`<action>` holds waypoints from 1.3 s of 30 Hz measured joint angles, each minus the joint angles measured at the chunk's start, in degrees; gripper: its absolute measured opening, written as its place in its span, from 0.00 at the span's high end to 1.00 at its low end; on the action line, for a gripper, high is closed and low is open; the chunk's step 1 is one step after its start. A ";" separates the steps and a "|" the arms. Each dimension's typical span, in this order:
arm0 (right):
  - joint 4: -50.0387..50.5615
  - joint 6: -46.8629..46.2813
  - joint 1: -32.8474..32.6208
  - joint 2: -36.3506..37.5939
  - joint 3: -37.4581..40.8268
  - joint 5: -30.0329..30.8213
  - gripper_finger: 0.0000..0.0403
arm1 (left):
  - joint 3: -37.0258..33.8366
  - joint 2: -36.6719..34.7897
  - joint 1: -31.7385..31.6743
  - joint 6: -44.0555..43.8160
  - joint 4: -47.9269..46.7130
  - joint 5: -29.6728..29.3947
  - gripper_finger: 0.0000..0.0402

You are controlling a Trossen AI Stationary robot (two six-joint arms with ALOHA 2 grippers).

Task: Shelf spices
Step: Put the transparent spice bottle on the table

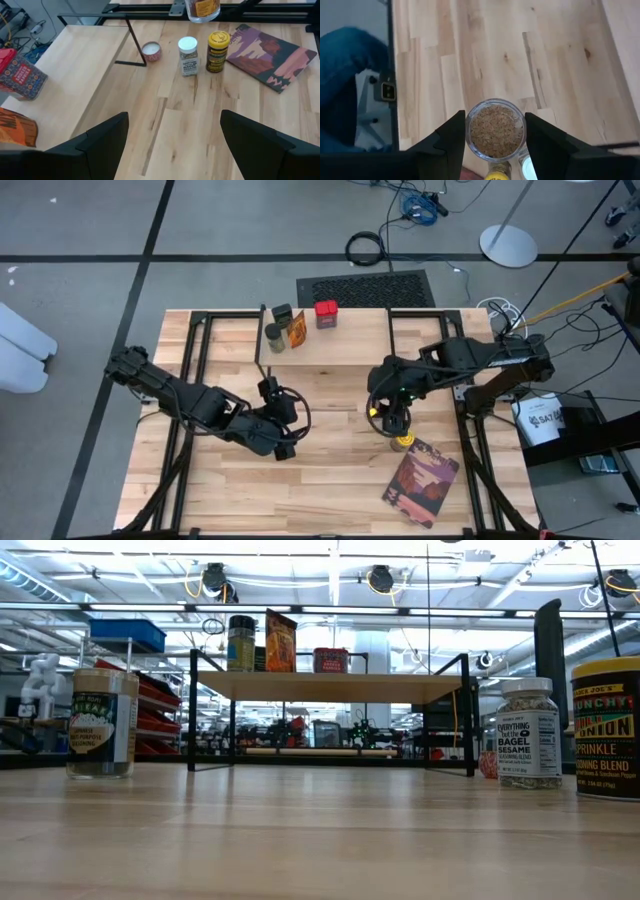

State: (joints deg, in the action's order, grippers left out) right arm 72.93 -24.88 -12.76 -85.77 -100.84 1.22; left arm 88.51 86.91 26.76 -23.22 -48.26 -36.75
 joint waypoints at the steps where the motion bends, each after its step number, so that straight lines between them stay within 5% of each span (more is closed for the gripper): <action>1: 0.08 -1.31 -0.28 -0.18 0.00 0.81 0.59 | 0.00 0.00 -0.02 0.00 -0.03 -0.02 0.19; 16: 2.92 -16.79 -3.53 -4.26 -0.02 11.96 0.59 | 0.00 0.00 -0.04 2.77 -0.24 0.57 0.19; 30: 3.85 -19.56 -3.50 -6.65 -0.02 11.98 0.59 | 0.00 -0.02 -0.04 4.55 -2.48 0.61 0.19; 39: 15.08 -27.63 -5.22 -6.65 -0.02 9.00 0.59 | 0.00 -0.04 0.93 2.56 -6.50 0.62 0.19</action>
State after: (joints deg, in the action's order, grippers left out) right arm 88.01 -52.51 -17.98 -92.42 -100.86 10.22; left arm 88.51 86.87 27.69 -20.67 -54.76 -36.13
